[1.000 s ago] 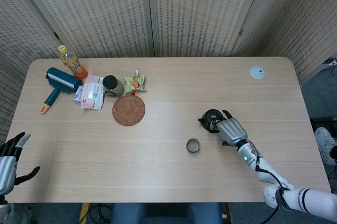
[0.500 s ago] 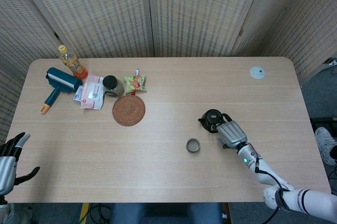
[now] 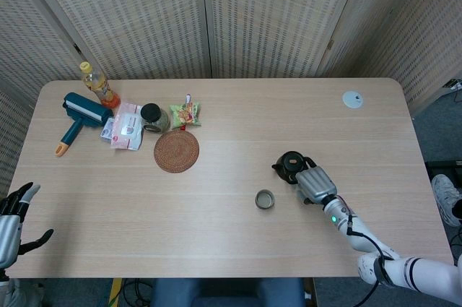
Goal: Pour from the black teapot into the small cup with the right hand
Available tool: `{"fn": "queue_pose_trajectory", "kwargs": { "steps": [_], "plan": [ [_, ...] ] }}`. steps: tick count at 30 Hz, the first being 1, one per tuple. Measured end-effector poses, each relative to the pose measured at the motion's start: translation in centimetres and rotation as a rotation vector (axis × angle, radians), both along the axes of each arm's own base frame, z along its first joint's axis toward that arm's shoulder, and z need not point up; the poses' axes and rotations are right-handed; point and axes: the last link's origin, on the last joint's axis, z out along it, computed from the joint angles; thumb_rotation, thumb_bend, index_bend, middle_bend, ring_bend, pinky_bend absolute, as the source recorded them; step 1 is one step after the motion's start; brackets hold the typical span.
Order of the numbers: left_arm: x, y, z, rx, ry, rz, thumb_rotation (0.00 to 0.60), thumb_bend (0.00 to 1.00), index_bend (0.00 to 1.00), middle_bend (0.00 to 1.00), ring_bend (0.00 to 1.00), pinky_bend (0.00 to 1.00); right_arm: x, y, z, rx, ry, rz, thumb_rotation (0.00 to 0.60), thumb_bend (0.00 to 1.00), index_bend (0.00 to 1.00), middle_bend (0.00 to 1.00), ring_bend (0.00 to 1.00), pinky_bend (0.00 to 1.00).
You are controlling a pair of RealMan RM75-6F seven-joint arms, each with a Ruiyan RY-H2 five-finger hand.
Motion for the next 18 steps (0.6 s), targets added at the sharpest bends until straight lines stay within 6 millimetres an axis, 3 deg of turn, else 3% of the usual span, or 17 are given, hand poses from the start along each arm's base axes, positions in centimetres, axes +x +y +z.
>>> {"fn": "queue_pose_trajectory", "kwargs": {
  "steps": [6,12,15,18],
  "plan": [
    [-0.07,-0.08,0.09,0.002,0.002,0.004,0.600,0.19,0.12,0.09,0.14,0.17,0.19,-0.43,-0.20,0.008,0.007,-0.001,0.600,0.44,0.61,0.64,0.57,0.00],
    [-0.23,-0.19,0.13,0.001,0.001,0.012,0.600,0.19,0.12,0.09,0.14,0.17,0.25,-0.65,-0.26,0.012,0.019,0.007,0.600,0.28,0.61,0.64,0.57,0.00],
    [-0.19,-0.12,0.07,-0.002,0.001,0.009,0.600,0.19,0.12,0.09,0.14,0.17,0.23,-0.64,-0.20,0.007,0.022,0.011,0.600,0.12,0.61,0.64,0.57,0.00],
    [-0.11,-0.03,0.03,-0.003,-0.001,0.005,0.600,0.19,0.12,0.09,0.14,0.17,0.26,-0.61,-0.11,0.001,0.018,0.012,0.600,0.02,0.61,0.64,0.57,0.00]
  ]
}}
